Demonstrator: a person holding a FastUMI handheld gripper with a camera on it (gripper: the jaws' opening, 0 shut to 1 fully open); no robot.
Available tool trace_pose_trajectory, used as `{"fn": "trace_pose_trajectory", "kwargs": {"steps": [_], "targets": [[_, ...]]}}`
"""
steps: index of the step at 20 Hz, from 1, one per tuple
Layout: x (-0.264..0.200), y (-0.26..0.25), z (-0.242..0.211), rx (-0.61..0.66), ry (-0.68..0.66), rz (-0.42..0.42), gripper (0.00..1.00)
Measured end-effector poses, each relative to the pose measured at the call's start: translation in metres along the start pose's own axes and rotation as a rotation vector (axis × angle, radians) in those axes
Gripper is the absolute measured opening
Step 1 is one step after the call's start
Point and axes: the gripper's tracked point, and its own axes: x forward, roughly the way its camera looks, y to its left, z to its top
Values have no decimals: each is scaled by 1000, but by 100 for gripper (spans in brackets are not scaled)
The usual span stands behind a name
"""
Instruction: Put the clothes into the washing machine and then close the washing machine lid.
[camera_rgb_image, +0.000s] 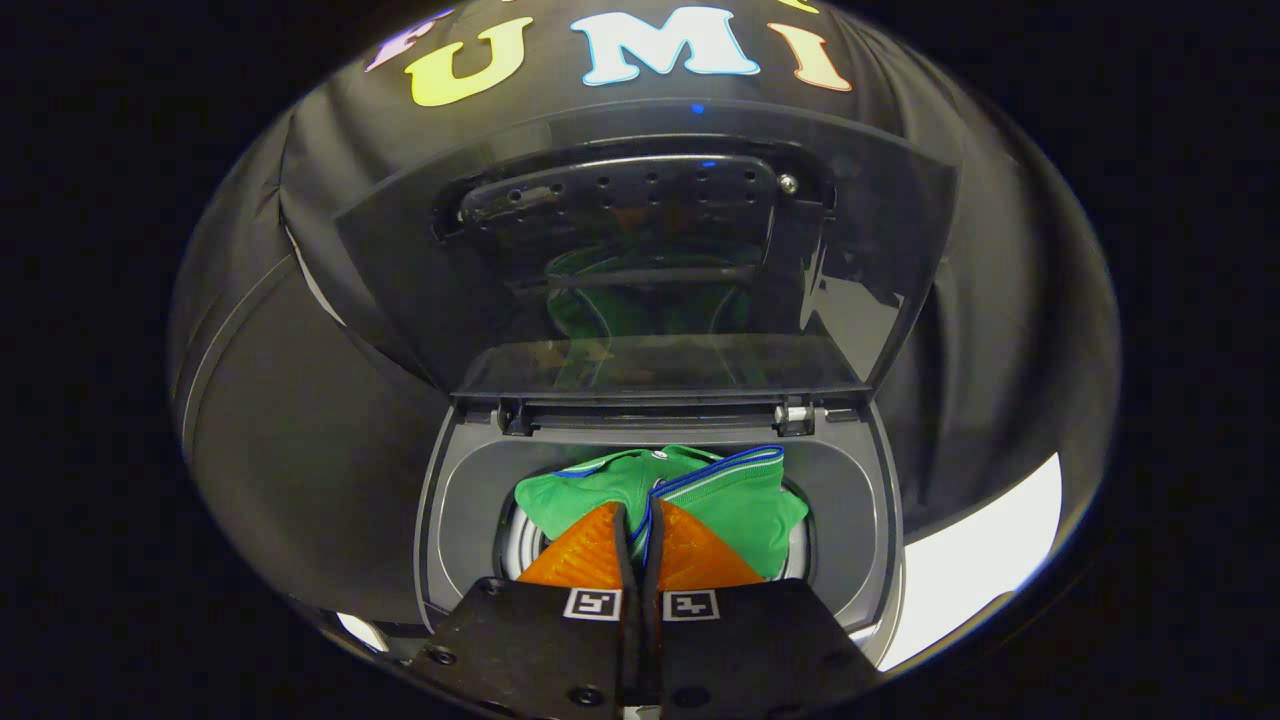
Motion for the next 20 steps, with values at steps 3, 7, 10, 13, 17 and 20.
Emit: {"fn": "trace_pose_trajectory", "kwargs": {"steps": [3,7,10,13,17,20], "targets": [[8,-2,-1,8,18,-11,1],[18,-1,-3,50,41,19,4],[19,-9,0,45,20,-14,60],[15,-5,-2,52,34,-9,98],[12,1,0,64,21,14,98],[6,2,8,49,-6,13,98]]}}
